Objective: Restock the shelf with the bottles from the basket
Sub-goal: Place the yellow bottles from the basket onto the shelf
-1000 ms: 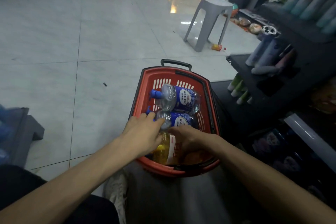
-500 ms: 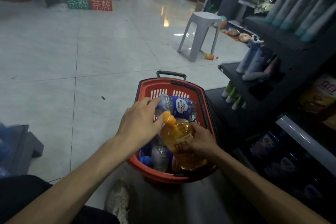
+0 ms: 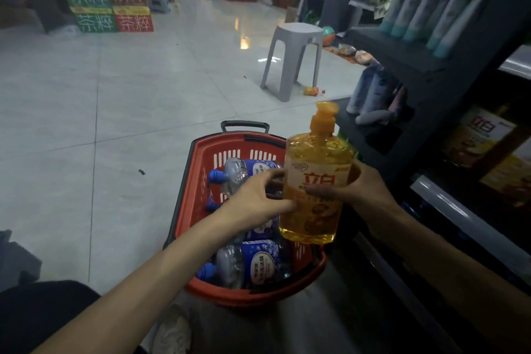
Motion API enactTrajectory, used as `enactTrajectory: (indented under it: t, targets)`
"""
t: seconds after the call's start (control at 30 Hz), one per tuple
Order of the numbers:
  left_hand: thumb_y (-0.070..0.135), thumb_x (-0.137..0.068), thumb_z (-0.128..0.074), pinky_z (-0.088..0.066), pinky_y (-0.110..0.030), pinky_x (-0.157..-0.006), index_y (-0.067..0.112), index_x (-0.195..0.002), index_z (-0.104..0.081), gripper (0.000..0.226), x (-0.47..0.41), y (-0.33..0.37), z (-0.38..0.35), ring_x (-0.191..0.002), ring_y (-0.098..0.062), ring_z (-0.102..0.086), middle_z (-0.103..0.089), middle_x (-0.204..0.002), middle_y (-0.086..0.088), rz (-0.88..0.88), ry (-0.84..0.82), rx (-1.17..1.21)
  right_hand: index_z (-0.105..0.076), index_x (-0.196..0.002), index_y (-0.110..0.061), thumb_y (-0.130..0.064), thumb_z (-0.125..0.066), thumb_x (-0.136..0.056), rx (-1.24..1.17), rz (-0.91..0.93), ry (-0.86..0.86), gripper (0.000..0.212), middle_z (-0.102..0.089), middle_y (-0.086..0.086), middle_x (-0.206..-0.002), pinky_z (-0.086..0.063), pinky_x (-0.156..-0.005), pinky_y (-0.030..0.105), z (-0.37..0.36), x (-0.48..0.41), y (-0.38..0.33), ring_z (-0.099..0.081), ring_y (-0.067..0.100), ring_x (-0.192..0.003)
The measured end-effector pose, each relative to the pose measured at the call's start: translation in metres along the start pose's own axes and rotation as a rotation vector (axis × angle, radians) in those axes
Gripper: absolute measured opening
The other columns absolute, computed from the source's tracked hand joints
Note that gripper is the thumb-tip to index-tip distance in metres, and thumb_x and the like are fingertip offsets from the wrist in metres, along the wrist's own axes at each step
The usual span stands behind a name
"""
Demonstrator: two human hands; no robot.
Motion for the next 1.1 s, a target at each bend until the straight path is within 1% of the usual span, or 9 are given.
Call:
enactTrajectory:
  t: [0.2,0.33,0.47,0.53,0.63,0.7,0.9,1.0,1.1]
  targets:
    - [0.032,-0.075,-0.088,-0.056,-0.029,-0.093,0.035,-0.134,-0.055,0.068,-0.017,-0.011,-0.039,-0.119,-0.006,-0.059,-0.062,-0.129,0.014,0.057,0.009,0.142,-0.067,-0.113,-0.023,-0.029,-0.091,-0.057,0.02,-0.002,-0.015,0.061,-0.077,-0.008,-0.102,-0.059,-0.076,0.024,0.022,0.007,0.026,-0.073,0.007,-0.095]
    - [0.036,-0.061,-0.088,-0.061,-0.025,-0.085,0.034,-0.12,-0.062,0.065,-0.021,-0.012,-0.069,-0.104,-0.002,-0.069,-0.073,-0.113,0.013,0.037,0.053,0.159,-0.065,-0.123,-0.026,-0.025,-0.096,-0.062,0.135,0.058,-0.017,0.069,-0.074,-0.009,-0.11,-0.06,-0.087,0.027,0.042,0.009,0.037,-0.07,0.003,-0.102]
    - [0.026,-0.071,-0.09,-0.06,-0.02,-0.083,0.03,-0.115,-0.062,0.052,-0.032,-0.003,-0.092,-0.099,0.002,-0.07,-0.075,-0.106,0.016,-0.044,0.103,0.027,-0.059,-0.129,-0.034,-0.035,-0.098,-0.059,0.205,0.141,0.045,0.081,-0.071,-0.015,-0.117,-0.058,-0.095,0.033,0.068,0.02,0.045,-0.067,-0.001,-0.107]
    - [0.03,-0.064,-0.091,-0.06,-0.02,-0.079,0.026,-0.118,-0.061,0.061,-0.038,0.006,-0.104,-0.097,-0.002,-0.071,-0.075,-0.106,0.006,-0.071,0.137,0.015,-0.056,-0.133,-0.036,-0.04,-0.098,-0.059,0.246,0.184,0.074,0.085,-0.07,-0.016,-0.12,-0.057,-0.097,0.037,0.082,0.026,0.045,-0.066,0.0,-0.11]
    - [0.014,-0.064,-0.095,-0.054,-0.008,-0.07,0.026,-0.119,-0.062,0.065,-0.048,0.017,-0.122,-0.093,0.007,-0.07,-0.075,-0.103,0.01,-0.143,0.155,0.039,-0.058,-0.132,-0.036,-0.04,-0.098,-0.06,0.25,0.233,0.144,0.082,-0.071,-0.013,-0.118,-0.056,-0.096,0.043,0.105,0.034,0.047,-0.067,0.004,-0.111]
    - [0.012,-0.066,-0.095,-0.053,-0.007,-0.069,0.024,-0.118,-0.064,0.062,-0.052,0.023,-0.134,-0.093,0.008,-0.069,-0.076,-0.103,0.013,-0.177,0.152,0.025,-0.057,-0.132,-0.037,-0.043,-0.096,-0.062,0.286,0.257,0.187,0.08,-0.069,-0.013,-0.12,-0.057,-0.094,0.042,0.117,0.04,0.048,-0.065,0.005,-0.112]
    - [0.032,-0.066,-0.093,-0.049,-0.002,-0.073,0.019,-0.12,-0.068,0.06,-0.063,0.049,-0.17,-0.096,0.009,-0.069,-0.076,-0.106,0.014,-0.267,0.127,-0.044,-0.052,-0.132,-0.042,-0.052,-0.087,-0.068,0.474,0.289,0.247,0.074,-0.06,-0.013,-0.129,-0.053,-0.097,0.031,0.158,0.06,0.046,-0.058,0.003,-0.116]
    - [0.025,-0.072,-0.093,-0.054,-0.008,-0.072,0.026,-0.11,-0.068,0.046,-0.074,0.069,-0.188,-0.091,0.007,-0.071,-0.076,-0.097,0.016,-0.317,0.108,-0.101,-0.046,-0.135,-0.044,-0.053,-0.085,-0.069,0.497,0.292,0.324,0.078,-0.054,-0.009,-0.135,-0.053,-0.098,0.044,0.184,0.071,0.047,-0.056,0.013,-0.121]
    - [0.033,-0.073,-0.093,-0.061,-0.025,-0.078,0.028,-0.104,-0.07,0.039,-0.09,0.092,-0.208,-0.088,-0.002,-0.073,-0.077,-0.095,0.01,-0.365,0.114,-0.146,-0.045,-0.134,-0.047,-0.05,-0.089,-0.068,0.494,0.305,0.435,0.079,-0.053,-0.013,-0.131,-0.054,-0.095,0.04,0.211,0.085,0.048,-0.054,0.005,-0.118]
Point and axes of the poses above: each hand's wrist, its own x-axis away from the middle knuckle, its own z-axis out of the back of the hand, y = z × x, the point moved 6 cm from there along -x, towards the middle knuckle
